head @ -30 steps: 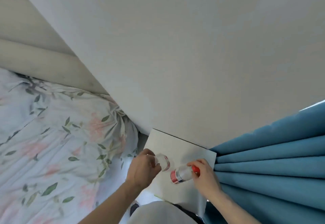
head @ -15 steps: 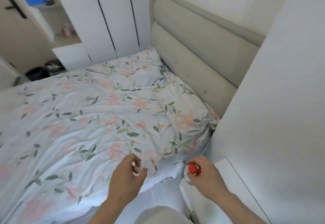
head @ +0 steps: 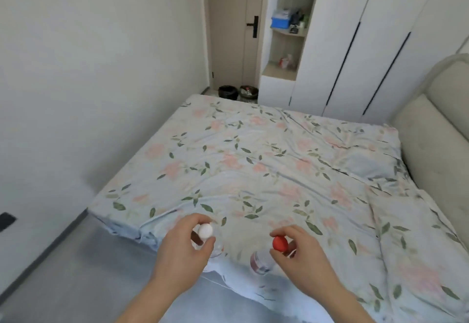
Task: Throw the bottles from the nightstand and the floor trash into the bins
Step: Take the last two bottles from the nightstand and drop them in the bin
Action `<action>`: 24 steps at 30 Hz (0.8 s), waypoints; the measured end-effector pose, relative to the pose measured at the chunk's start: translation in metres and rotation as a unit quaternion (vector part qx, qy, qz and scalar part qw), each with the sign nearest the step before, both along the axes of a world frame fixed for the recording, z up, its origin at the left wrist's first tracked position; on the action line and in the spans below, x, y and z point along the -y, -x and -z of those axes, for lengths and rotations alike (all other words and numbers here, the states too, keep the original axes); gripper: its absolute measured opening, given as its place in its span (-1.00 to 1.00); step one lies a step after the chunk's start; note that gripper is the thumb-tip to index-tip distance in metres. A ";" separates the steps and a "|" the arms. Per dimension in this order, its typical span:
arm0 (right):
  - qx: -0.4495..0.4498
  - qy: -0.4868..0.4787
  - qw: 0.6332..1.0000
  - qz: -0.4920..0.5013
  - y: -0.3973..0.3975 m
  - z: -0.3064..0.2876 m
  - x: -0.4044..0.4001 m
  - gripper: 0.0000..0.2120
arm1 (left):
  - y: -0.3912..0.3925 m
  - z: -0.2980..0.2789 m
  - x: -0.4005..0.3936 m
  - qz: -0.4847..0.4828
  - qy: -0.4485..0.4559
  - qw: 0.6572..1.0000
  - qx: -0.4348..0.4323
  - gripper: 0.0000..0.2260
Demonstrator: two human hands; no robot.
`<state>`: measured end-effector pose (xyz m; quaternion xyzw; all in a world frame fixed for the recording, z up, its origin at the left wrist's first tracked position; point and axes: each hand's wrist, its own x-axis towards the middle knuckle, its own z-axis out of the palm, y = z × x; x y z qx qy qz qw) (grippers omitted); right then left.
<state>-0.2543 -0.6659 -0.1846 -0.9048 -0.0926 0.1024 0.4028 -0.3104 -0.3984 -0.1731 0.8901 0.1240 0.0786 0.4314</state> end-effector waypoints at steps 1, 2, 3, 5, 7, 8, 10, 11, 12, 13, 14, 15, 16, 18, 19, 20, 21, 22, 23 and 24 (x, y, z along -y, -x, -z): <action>0.003 0.000 1.000 -0.024 -0.008 -0.006 -0.022 -0.74 | 0.001 -0.003 -0.016 -0.017 -0.001 1.000 0.005 -0.74; 0.007 0.002 0.999 -0.048 -0.016 -0.012 -0.043 -0.75 | 0.002 -0.006 -0.032 -0.036 -0.001 0.999 0.009 -0.74; 0.011 0.003 0.997 -0.071 -0.024 -0.018 -0.064 -0.75 | 0.003 -0.009 -0.048 -0.056 0.001 0.998 0.013 -0.74; 0.017 0.002 0.993 -0.117 -0.041 -0.026 -0.104 -0.76 | 0.006 -0.012 -0.078 -0.101 0.007 0.995 0.020 -0.73; 0.019 0.009 0.987 -0.161 -0.058 -0.030 -0.142 -0.75 | 0.008 -0.012 -0.107 -0.144 0.017 0.989 0.017 -0.73; 0.021 0.012 0.983 -0.181 -0.066 -0.031 -0.162 -0.75 | 0.009 -0.011 -0.122 -0.165 0.018 0.986 0.015 -0.74; 0.021 0.009 0.976 -0.217 -0.084 -0.030 -0.202 -0.74 | 0.010 -0.009 -0.152 -0.206 0.018 0.978 0.012 -0.75; 0.020 0.004 0.972 -0.236 -0.093 -0.029 -0.222 -0.74 | 0.010 -0.008 -0.168 -0.226 0.016 0.974 0.011 -0.75; 0.021 -0.001 0.967 -0.254 -0.102 -0.027 -0.242 -0.74 | 0.009 -0.008 -0.182 -0.245 0.013 0.969 0.008 -0.76; 0.019 -0.005 0.962 -0.272 -0.112 -0.026 -0.263 -0.74 | 0.007 -0.009 -0.196 -0.262 0.009 0.965 0.002 -0.76; 0.017 -0.007 0.957 -0.289 -0.121 -0.025 -0.283 -0.75 | 0.005 -0.011 -0.210 -0.278 0.005 0.960 -0.003 -0.76; 0.015 -0.008 0.952 -0.306 -0.130 -0.024 -0.303 -0.76 | 0.002 -0.012 -0.224 -0.294 -0.001 0.956 -0.008 -0.77; 0.012 -0.009 0.947 -0.321 -0.139 -0.023 -0.322 -0.76 | -0.001 -0.013 -0.238 -0.309 -0.004 0.951 -0.013 -0.77; 0.005 -0.013 0.937 -0.349 -0.156 -0.021 -0.361 -0.76 | -0.007 -0.016 -0.265 -0.338 -0.006 0.941 -0.026 -0.77; 0.003 -0.015 0.931 -0.364 -0.164 -0.020 -0.381 -0.75 | -0.011 -0.018 -0.279 -0.350 -0.009 0.936 -0.028 -0.77; 0.004 -0.017 0.925 -0.381 -0.171 -0.020 -0.401 -0.75 | -0.014 -0.020 -0.292 -0.363 -0.008 0.932 -0.027 -0.77; 0.008 -0.015 0.916 -0.400 -0.178 -0.018 -0.422 -0.75 | -0.016 -0.021 -0.306 -0.378 -0.007 0.925 -0.024 -0.76; 0.013 -0.010 0.908 -0.420 -0.185 -0.017 -0.443 -0.74 | -0.018 -0.022 -0.320 -0.395 -0.005 0.918 -0.021 -0.76; 0.016 -0.001 0.899 -0.439 -0.190 -0.016 -0.465 -0.74 | -0.017 -0.024 -0.333 -0.414 -0.002 0.910 -0.016 -0.76; 0.017 0.008 0.889 -0.457 -0.193 -0.017 -0.486 -0.74 | -0.015 -0.025 -0.345 -0.431 0.001 0.902 -0.012 -0.76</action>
